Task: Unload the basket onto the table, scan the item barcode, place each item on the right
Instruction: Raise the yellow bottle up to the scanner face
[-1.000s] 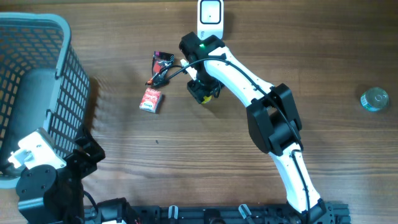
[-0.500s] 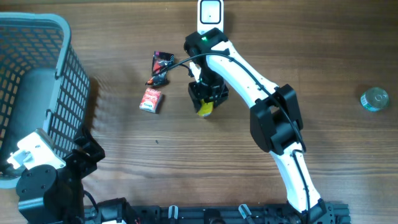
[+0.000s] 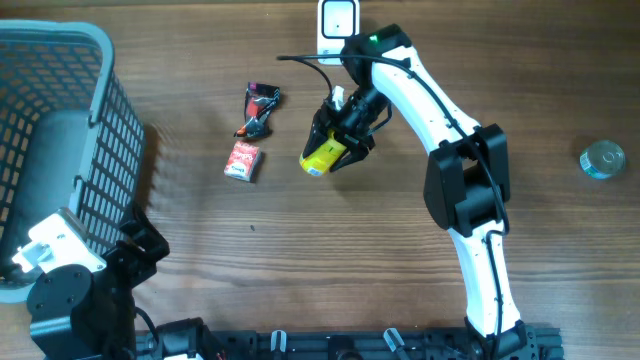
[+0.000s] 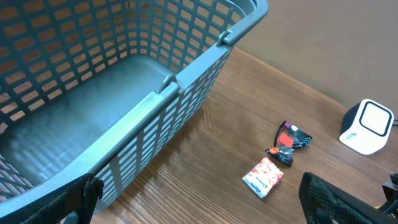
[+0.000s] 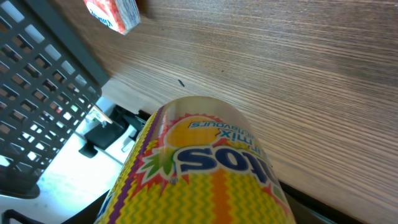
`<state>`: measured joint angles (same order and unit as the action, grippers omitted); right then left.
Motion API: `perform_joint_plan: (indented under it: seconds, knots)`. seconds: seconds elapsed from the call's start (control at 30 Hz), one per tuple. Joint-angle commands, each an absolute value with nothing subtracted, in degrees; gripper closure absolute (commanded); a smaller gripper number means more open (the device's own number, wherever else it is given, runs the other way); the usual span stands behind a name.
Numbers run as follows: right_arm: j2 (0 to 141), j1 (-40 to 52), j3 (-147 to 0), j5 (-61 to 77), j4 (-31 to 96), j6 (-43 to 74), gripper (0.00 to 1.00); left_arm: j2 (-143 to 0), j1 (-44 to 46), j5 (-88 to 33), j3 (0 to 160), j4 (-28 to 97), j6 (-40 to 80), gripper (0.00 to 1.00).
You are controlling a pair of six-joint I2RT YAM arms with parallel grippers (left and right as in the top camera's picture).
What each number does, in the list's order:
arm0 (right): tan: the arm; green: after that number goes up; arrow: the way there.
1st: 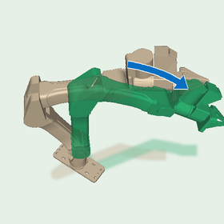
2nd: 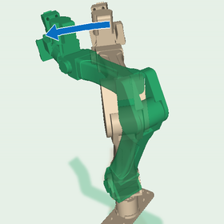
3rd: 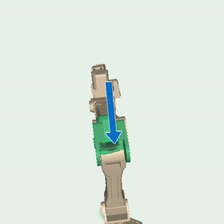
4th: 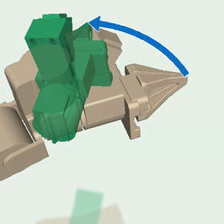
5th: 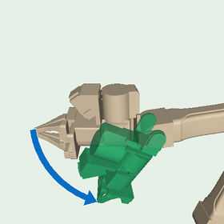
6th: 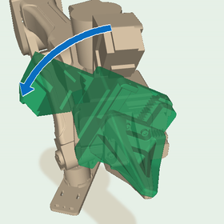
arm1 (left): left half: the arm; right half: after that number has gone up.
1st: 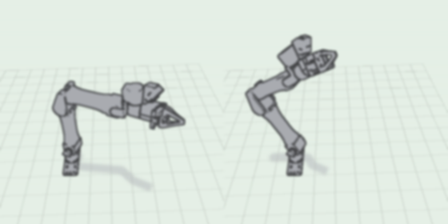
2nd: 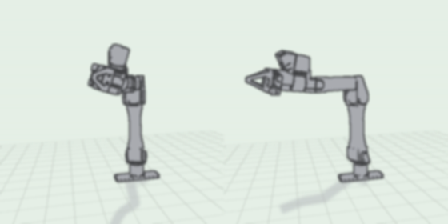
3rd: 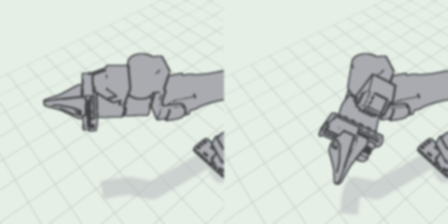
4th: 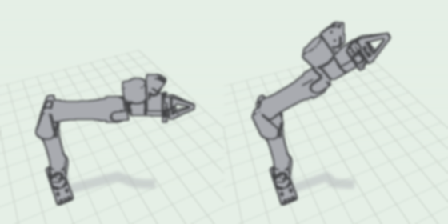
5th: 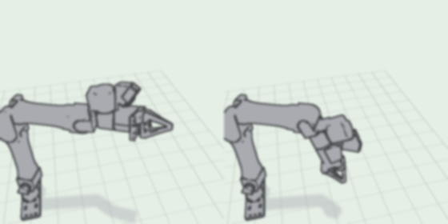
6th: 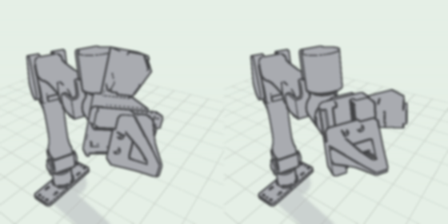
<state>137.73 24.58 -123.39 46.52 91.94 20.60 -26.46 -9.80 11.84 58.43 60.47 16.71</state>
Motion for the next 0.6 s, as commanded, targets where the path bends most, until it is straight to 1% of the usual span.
perform_joint_plan:
  seconds: [0.0, 0.17, 0.2, 0.27, 0.3, 0.37, 0.47, 0.57]
  knots:
    - [137.6, 24.6, -124.9, 49.5, 92.2, 21.1, 0.48, -26.6, -9.5, 10.9, 58.3, 60.5, 17.4, 0.00]
    - [137.6, 24.6, -124.9, 49.3, 92.2, 20.9, 0.49, -26.6, -9.5, 10.9, 58.3, 60.6, 17.4, 0.00]
    - [137.6, 24.6, -124.9, 47.2, 92.2, 20.9, 0.49, -26.6, -9.5, 10.9, 58.3, 60.6, 17.4, 0.00]
    - [137.6, 24.1, -124.9, 36.3, 91.0, 20.9, 0.49, -26.6, -9.5, 10.9, 58.3, 60.6, 17.4, 0.00]
    - [137.6, 23.8, -124.9, 31.3, 88.2, 20.8, 0.49, -26.6, -9.5, 10.9, 58.3, 60.6, 17.5, 0.00]
    - [137.6, 23.4, -124.9, 27.7, 83.3, 20.7, 0.51, -26.6, -9.5, 10.9, 58.3, 60.6, 17.5, 0.00]
    - [137.6, 22.8, -124.9, 27.4, 74.0, 19.4, 0.51, -26.6, -9.5, 10.9, 58.3, 60.6, 17.5, 0.00]
    - [137.6, 22.4, -125.1, 25.6, 62.2, 15.4, 0.51, -26.6, -9.5, 10.9, 58.3, 60.6, 17.4, 0.00]
